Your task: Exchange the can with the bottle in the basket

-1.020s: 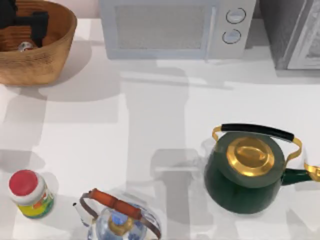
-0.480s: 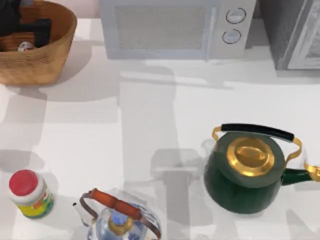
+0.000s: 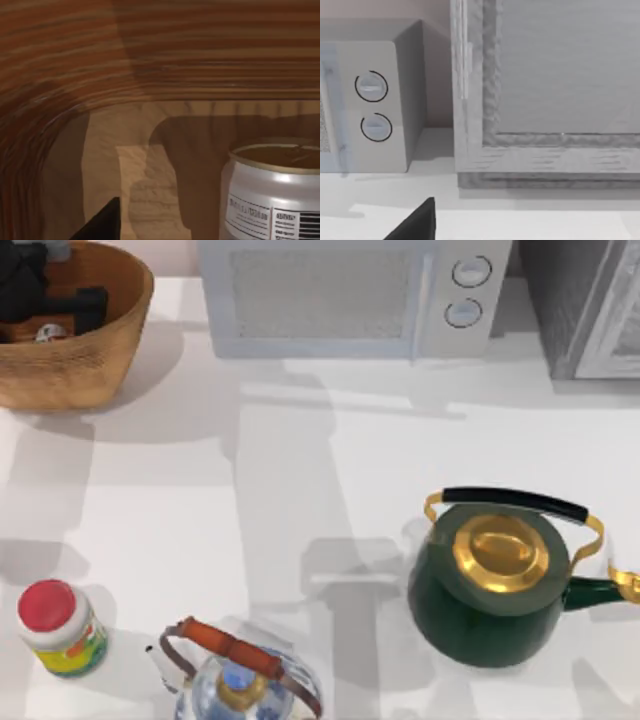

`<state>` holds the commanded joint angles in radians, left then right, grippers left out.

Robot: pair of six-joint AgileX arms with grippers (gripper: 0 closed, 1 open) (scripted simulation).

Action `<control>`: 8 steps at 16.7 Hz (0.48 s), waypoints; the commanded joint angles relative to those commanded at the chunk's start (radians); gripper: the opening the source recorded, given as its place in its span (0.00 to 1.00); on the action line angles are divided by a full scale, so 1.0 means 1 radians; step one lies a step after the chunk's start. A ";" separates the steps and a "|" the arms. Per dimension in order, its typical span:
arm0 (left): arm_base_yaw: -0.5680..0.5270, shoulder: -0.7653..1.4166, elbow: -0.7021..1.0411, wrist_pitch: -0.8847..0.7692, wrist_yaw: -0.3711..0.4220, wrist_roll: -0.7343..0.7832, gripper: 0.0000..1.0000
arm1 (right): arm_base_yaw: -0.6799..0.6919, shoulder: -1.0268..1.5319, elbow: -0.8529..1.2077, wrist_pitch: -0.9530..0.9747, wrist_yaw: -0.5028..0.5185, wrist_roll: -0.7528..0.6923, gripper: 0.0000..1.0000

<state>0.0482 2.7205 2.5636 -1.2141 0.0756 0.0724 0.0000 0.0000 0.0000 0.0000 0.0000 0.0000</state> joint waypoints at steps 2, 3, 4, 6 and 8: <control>0.000 0.000 0.000 0.000 0.000 0.000 0.92 | 0.000 0.000 0.000 0.000 0.000 0.000 1.00; 0.000 0.000 0.000 0.000 0.000 0.000 0.85 | 0.000 0.000 0.000 0.000 0.000 0.000 1.00; 0.000 0.000 0.000 0.000 0.000 0.000 0.77 | 0.000 0.000 0.000 0.000 0.000 0.000 1.00; 0.000 0.000 0.000 0.000 0.000 0.000 0.62 | 0.000 0.000 0.000 0.000 0.000 0.000 1.00; 0.000 0.000 0.000 0.000 0.000 0.000 0.47 | 0.000 0.000 0.000 0.000 0.000 0.000 1.00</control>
<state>0.0482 2.7205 2.5636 -1.2141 0.0756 0.0724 0.0000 0.0000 0.0000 0.0000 0.0000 0.0000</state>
